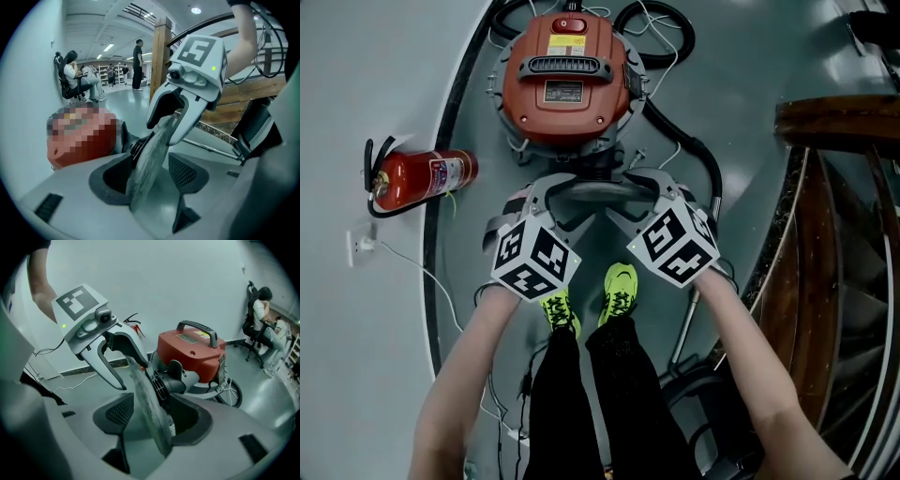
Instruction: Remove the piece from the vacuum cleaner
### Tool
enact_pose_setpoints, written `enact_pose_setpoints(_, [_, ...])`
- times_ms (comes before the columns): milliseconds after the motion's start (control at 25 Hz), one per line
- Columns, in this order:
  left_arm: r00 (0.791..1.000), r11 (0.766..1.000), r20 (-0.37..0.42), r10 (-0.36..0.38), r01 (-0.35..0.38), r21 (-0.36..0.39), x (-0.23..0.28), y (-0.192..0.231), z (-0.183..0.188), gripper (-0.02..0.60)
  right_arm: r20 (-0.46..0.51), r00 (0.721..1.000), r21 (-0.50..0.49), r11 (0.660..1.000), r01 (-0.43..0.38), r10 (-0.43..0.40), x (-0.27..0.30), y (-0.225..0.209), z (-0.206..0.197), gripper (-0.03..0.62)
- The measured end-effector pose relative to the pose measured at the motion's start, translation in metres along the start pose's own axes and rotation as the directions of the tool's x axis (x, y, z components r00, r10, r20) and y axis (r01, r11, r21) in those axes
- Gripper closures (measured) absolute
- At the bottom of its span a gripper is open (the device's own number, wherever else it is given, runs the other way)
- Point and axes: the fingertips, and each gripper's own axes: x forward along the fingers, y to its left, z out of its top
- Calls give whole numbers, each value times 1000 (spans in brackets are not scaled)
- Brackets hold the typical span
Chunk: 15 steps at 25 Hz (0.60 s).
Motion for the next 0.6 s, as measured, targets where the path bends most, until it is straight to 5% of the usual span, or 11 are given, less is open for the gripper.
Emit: enact_pose_setpoints(600, [996,998,-66,-56,56,-6,16,12,-12,336,-90,993,-28,997,-73,70,21,-2,-14,359])
